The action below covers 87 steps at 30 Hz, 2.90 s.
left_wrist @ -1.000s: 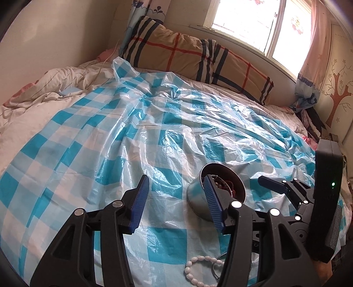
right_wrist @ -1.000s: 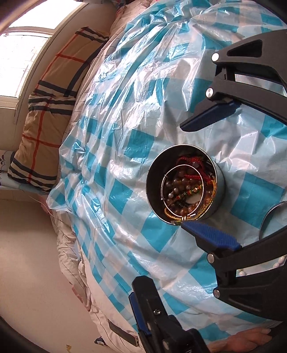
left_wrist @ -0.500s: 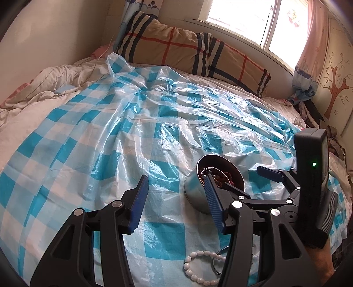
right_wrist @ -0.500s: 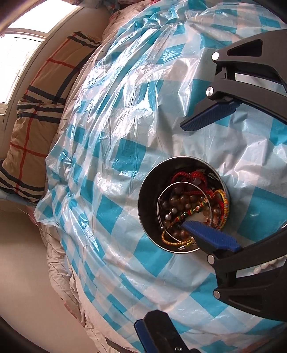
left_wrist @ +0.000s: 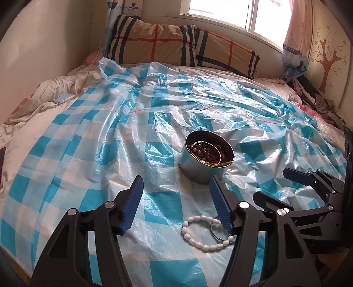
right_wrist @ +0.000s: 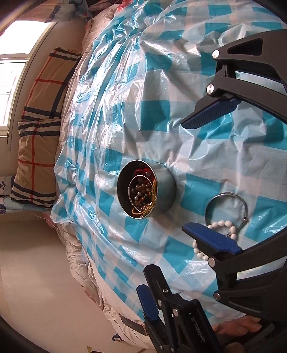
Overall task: Organize jewelry
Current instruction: 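Move the left tool to the white bead bracelet and grasp it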
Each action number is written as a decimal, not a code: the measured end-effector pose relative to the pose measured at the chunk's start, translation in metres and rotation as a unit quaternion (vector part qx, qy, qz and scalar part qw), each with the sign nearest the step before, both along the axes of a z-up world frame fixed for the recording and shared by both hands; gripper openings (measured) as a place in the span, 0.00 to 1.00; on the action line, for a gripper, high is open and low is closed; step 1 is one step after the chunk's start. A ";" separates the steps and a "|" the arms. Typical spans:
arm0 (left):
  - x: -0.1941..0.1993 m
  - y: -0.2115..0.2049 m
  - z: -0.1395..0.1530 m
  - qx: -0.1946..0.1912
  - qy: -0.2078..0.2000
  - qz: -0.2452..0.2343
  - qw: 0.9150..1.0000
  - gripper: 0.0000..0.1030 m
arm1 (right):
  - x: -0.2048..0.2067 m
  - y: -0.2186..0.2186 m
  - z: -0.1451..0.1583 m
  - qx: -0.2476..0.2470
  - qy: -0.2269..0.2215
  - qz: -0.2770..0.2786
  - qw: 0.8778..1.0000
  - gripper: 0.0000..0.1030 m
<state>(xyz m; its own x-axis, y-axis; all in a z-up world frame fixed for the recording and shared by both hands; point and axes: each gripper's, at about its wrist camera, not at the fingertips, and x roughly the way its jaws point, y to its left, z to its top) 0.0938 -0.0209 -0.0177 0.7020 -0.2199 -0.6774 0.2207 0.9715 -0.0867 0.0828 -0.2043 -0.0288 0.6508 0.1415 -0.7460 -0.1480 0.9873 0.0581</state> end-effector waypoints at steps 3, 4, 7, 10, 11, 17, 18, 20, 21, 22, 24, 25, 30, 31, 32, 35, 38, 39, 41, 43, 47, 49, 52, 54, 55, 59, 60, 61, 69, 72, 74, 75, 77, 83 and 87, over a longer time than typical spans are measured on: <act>-0.008 0.001 -0.001 0.015 0.005 -0.006 1.000 0.60 | -0.012 -0.007 -0.005 0.005 0.011 -0.007 1.000 0.81; -0.010 0.001 -0.001 0.020 0.005 -0.007 1.000 0.60 | -0.016 -0.009 -0.007 0.008 0.013 -0.009 1.000 0.81; -0.017 0.003 0.000 0.029 0.007 -0.010 1.000 0.61 | -0.026 -0.013 -0.008 0.013 0.018 -0.015 1.000 0.81; -0.024 0.004 0.003 0.036 0.004 -0.011 0.999 0.62 | -0.035 -0.014 -0.009 0.018 0.021 -0.018 0.999 0.81; -0.027 0.004 0.003 0.039 0.003 -0.012 0.999 0.63 | -0.038 -0.014 -0.009 0.019 0.021 -0.019 0.999 0.81; -0.040 0.005 0.005 0.049 0.003 -0.015 0.999 0.66 | -0.053 -0.013 -0.006 0.026 0.015 -0.026 0.999 0.81; -0.042 0.005 0.005 0.050 0.003 -0.016 0.999 0.66 | -0.055 -0.013 -0.005 0.029 0.013 -0.028 0.999 0.81; -0.046 0.006 0.005 0.052 0.003 -0.016 0.998 0.67 | -0.059 -0.013 -0.004 0.030 0.012 -0.031 0.999 0.81; -0.049 0.006 0.006 0.054 0.003 -0.017 0.998 0.67 | -0.060 -0.013 -0.003 0.031 0.010 -0.032 0.999 0.81; -0.051 0.007 0.006 0.055 0.002 -0.017 0.998 0.67 | -0.063 -0.013 -0.002 0.033 0.007 -0.033 0.999 0.81; -0.055 0.007 0.007 0.058 0.002 -0.019 0.998 0.67 | -0.066 -0.012 -0.001 0.038 0.006 -0.033 0.999 0.80; -0.058 0.006 0.007 0.060 0.002 -0.020 0.998 0.67 | -0.068 -0.011 -0.001 0.037 0.006 -0.032 0.999 0.80; -0.067 0.007 0.011 0.067 -0.002 -0.024 0.997 0.68 | -0.077 -0.007 0.000 0.033 0.007 -0.027 0.999 0.80; -0.069 0.007 0.012 0.068 -0.004 -0.025 0.997 0.68 | -0.078 -0.006 0.000 0.032 0.007 -0.027 0.999 0.80; -0.071 0.006 0.013 0.069 -0.005 -0.025 0.997 0.68 | -0.079 -0.005 0.000 0.031 0.007 -0.027 0.999 0.80; -0.075 0.006 0.015 0.070 -0.008 -0.027 0.997 0.69 | -0.081 -0.002 -0.001 0.024 0.007 -0.025 0.999 0.80; -0.079 0.005 0.016 0.072 -0.011 -0.028 0.997 0.69 | -0.083 0.000 -0.001 0.018 0.006 -0.023 1.000 0.80; -0.080 0.005 0.017 0.073 -0.012 -0.028 0.997 0.69 | -0.083 0.000 -0.001 0.018 0.006 -0.023 1.000 0.80; -0.081 0.006 0.018 0.073 -0.014 -0.029 0.997 0.70 | -0.083 0.001 -0.001 0.019 0.007 -0.024 1.000 0.80; -0.081 0.006 0.018 0.073 -0.013 -0.028 0.997 0.70 | -0.083 0.001 0.000 0.019 0.007 -0.025 0.999 0.80; -0.077 0.009 0.016 0.069 -0.002 -0.035 0.997 0.73 | -0.083 -0.003 0.000 0.025 0.005 -0.025 0.999 0.80; -0.071 0.011 0.012 0.071 0.008 -0.044 0.996 0.74 | -0.079 -0.007 0.000 0.035 0.010 -0.025 0.999 0.80; -0.057 0.008 -0.001 0.089 0.038 -0.073 0.993 0.75 | -0.071 -0.007 0.000 0.016 0.011 -0.021 1.000 0.80; -0.049 0.004 -0.009 0.100 0.053 -0.093 0.989 0.75 | -0.064 -0.004 0.000 -0.001 0.010 -0.016 1.000 0.80; -0.046 0.001 -0.013 0.107 0.059 -0.100 0.987 0.75 | -0.061 -0.004 -0.001 -0.006 0.012 -0.013 1.000 0.80; -0.033 -0.010 -0.020 0.124 0.061 -0.121 0.983 0.75 | -0.044 -0.001 -0.010 -0.017 0.023 0.001 1.000 0.73; -0.029 -0.014 -0.022 0.130 0.061 -0.124 0.982 0.75 | -0.040 0.001 -0.012 -0.019 0.026 0.005 0.999 0.69; -0.025 -0.017 -0.024 0.135 0.062 -0.126 0.981 0.75 | -0.035 0.002 -0.014 -0.024 0.030 0.010 0.999 0.67; 0.012 -0.044 -0.050 0.187 0.088 -0.152 0.967 0.75 | -0.004 0.019 -0.036 -0.053 0.058 0.048 0.996 0.44; 0.018 -0.051 -0.065 0.192 0.118 -0.176 0.958 0.51 | 0.004 0.026 -0.051 -0.080 0.076 0.065 0.992 0.33; 0.017 -0.055 -0.068 0.196 0.123 -0.184 0.955 0.23 | 0.005 0.028 -0.058 -0.088 0.084 0.070 0.990 0.23; 0.015 -0.057 -0.068 0.197 0.126 -0.188 0.954 0.16 | 0.005 0.027 -0.057 -0.091 0.085 0.068 0.990 0.17; 0.012 -0.057 -0.066 0.198 0.124 -0.190 0.954 0.07 | 0.003 0.023 -0.055 -0.090 0.086 0.060 0.990 0.11; 0.010 -0.051 -0.063 0.170 0.140 -0.184 0.958 0.08 | 0.005 0.024 -0.053 -0.079 0.090 0.061 0.991 0.31; 0.014 -0.054 -0.069 0.178 0.145 -0.183 0.956 0.15 | 0.005 0.025 -0.058 -0.075 0.095 0.066 0.990 0.11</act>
